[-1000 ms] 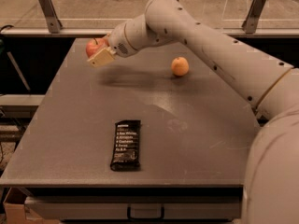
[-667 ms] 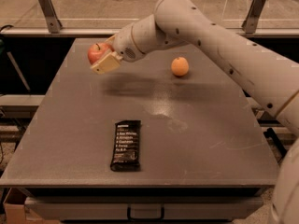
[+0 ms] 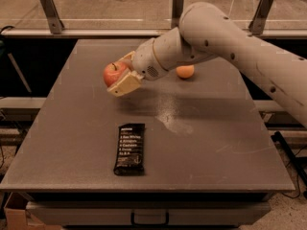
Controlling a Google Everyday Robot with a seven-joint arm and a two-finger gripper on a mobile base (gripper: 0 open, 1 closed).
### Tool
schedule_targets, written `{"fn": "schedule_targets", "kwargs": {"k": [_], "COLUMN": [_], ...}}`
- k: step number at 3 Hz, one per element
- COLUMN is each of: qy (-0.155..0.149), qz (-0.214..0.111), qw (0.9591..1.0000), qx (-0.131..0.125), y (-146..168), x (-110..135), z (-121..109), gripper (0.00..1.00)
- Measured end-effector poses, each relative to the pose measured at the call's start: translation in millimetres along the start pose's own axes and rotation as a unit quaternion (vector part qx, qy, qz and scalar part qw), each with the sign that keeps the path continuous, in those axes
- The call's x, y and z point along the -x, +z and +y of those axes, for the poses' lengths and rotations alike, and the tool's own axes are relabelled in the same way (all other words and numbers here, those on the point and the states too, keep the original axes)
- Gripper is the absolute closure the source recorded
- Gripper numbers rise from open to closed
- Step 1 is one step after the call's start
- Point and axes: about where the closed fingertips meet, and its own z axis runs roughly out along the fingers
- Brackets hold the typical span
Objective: Move apple near rxbar chocolate
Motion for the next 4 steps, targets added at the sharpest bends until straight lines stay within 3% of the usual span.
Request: {"fn": "schedule_targets", "kwargs": {"k": [2,3,4], "qy": [0.025,0.028,0.03], "qz": [-0.001,-0.014,-0.016], "qw": [0.9992,0.9981,0.9974], "qx": [0.032,0.054,0.064], "y": [-25.0,-29.3,-33.8], "x": [-38.3,-42.4,-47.1], "z": [39.7,58.1,69.4], "gripper": [1.0,0.84,0.59]}}
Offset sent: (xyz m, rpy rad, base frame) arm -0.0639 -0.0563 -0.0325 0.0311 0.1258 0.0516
